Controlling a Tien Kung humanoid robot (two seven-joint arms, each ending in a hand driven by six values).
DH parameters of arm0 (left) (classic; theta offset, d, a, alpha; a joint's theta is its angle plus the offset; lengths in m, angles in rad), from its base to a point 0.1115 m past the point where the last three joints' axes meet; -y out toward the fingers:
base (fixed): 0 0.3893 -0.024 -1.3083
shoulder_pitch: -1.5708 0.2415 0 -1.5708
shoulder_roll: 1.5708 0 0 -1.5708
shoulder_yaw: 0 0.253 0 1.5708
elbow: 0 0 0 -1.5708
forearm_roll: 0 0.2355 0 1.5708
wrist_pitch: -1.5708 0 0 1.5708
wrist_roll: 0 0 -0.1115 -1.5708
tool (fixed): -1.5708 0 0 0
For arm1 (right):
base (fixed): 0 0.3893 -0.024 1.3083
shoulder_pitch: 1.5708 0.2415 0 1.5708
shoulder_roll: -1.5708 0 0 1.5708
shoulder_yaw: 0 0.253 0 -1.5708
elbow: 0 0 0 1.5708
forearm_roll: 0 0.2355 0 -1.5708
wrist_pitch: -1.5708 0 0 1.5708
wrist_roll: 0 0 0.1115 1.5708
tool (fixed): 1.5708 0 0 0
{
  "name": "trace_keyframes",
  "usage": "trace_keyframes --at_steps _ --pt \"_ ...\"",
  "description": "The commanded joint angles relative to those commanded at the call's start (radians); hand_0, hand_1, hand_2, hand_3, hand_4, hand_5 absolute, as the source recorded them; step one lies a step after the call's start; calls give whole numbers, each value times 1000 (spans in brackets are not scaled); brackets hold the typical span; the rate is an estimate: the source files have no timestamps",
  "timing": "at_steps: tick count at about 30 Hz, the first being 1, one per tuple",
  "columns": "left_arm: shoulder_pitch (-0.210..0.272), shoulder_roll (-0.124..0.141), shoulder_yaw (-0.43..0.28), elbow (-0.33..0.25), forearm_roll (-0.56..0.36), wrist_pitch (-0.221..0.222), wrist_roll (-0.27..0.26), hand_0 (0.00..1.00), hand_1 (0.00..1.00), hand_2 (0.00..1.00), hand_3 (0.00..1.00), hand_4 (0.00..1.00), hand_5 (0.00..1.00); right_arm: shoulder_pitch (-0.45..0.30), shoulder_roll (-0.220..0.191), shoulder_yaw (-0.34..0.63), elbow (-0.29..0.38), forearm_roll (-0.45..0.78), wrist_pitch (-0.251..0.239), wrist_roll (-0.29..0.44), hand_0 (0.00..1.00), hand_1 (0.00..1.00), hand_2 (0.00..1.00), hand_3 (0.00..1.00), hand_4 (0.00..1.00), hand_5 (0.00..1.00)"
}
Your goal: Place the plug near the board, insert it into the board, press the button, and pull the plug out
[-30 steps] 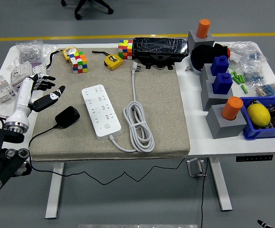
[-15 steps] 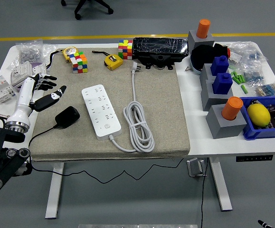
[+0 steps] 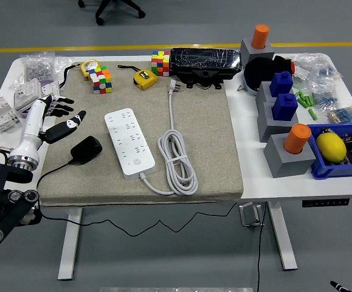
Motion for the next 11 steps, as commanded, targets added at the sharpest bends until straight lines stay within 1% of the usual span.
trace_keyframes --at_steps 11 --pt "-3 8 14 -1 -2 -2 1 533 538 528 579 825 380 4 -2 -7 2 5 0 0 652 647 647 569 990 559"
